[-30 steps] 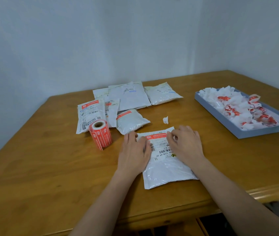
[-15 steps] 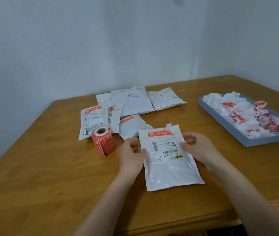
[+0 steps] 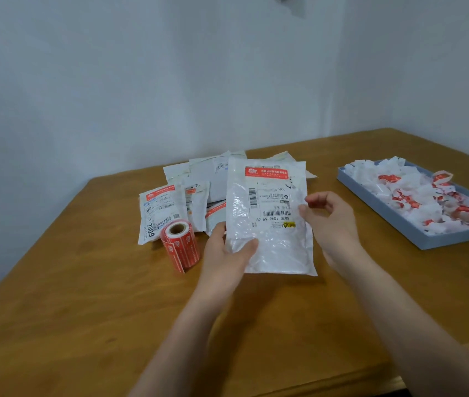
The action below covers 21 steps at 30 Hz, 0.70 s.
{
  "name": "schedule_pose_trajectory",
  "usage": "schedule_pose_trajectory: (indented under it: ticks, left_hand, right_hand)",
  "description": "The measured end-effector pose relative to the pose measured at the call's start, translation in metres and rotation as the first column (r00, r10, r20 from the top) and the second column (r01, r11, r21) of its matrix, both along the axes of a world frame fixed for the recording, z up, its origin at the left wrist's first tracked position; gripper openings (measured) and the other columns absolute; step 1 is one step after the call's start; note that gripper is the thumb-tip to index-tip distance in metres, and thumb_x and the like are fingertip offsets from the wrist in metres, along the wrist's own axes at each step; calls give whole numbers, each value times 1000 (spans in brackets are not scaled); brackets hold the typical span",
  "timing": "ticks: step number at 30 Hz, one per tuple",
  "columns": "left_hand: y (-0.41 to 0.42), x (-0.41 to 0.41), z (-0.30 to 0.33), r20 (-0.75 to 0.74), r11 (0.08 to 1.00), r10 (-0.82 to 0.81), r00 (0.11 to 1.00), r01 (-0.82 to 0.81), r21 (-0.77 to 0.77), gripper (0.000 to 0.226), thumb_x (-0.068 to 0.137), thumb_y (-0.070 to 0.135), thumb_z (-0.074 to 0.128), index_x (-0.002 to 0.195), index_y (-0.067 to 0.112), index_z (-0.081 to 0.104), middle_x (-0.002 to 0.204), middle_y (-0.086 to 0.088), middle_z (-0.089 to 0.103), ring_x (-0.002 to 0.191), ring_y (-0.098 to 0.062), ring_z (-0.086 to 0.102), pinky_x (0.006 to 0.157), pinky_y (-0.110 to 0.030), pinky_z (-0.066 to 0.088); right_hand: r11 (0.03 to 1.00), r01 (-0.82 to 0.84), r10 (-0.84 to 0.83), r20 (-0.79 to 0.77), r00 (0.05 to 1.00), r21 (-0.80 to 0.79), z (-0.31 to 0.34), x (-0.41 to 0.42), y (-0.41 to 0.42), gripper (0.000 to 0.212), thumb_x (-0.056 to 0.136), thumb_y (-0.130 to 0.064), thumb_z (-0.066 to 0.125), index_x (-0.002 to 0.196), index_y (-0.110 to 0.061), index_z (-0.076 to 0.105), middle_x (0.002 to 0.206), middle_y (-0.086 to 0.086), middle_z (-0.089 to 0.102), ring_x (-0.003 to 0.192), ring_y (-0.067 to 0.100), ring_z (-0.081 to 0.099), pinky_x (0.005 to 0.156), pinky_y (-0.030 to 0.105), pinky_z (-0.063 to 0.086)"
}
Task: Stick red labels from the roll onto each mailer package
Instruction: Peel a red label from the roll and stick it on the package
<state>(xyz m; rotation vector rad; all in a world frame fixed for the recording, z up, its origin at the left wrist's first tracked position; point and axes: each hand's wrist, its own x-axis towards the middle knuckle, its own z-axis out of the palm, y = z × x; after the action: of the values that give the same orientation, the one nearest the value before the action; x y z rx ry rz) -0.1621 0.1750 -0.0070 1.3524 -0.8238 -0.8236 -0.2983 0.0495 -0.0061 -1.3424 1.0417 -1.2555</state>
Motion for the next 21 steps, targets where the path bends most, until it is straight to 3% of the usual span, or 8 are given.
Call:
schedule_pose_trajectory:
  ticks: [3,8,11,16,21]
  left_hand:
    - [4,10,5,-41,992,81,996,-85,-91,39,89,3,64,120,24,54,110,5,71,94,-8,71,72,-25,58]
    - [5,37,16,-20,953,265,964,-265,-149,46,86,16,72,123,29,49,112,3,66,95,-14,70,79,-35,60]
    - [7,53,23,-58,911,326,944,-330,-248,39,90,9,64,118,30,47,107,-2,67,93,-15,70,76,-33,58]
    - [10,94,31,-91,814,467,880,-468,-345,33,92,12,62,100,43,53,108,-3,70,94,-20,71,76,-39,58]
    - [4,132,20,-229,719,574,786,-618,-319,28,94,20,61,101,47,57,114,0,69,100,-19,69,83,-47,57]
  right_hand:
    - [995,-92,92,-13,996,-36,8,10,8,18,89,-6,63,100,-20,64,102,-7,66,88,2,63,73,17,48]
    - [963,-249,243,-64,968,-104,14,34,22,17,87,-11,69,102,-16,63,100,-5,65,76,-6,63,65,11,49]
    - [973,-189,181,-74,981,-134,22,53,25,13,85,-16,72,89,-15,60,92,1,67,76,9,64,69,20,53]
    - [956,-254,239,-113,965,-150,22,84,25,5,89,-15,65,87,-20,63,91,-4,69,89,15,67,87,37,56]
    - [897,-390,326,-284,902,-207,10,107,30,9,89,-24,67,97,-26,63,100,-16,65,99,-1,59,77,11,47]
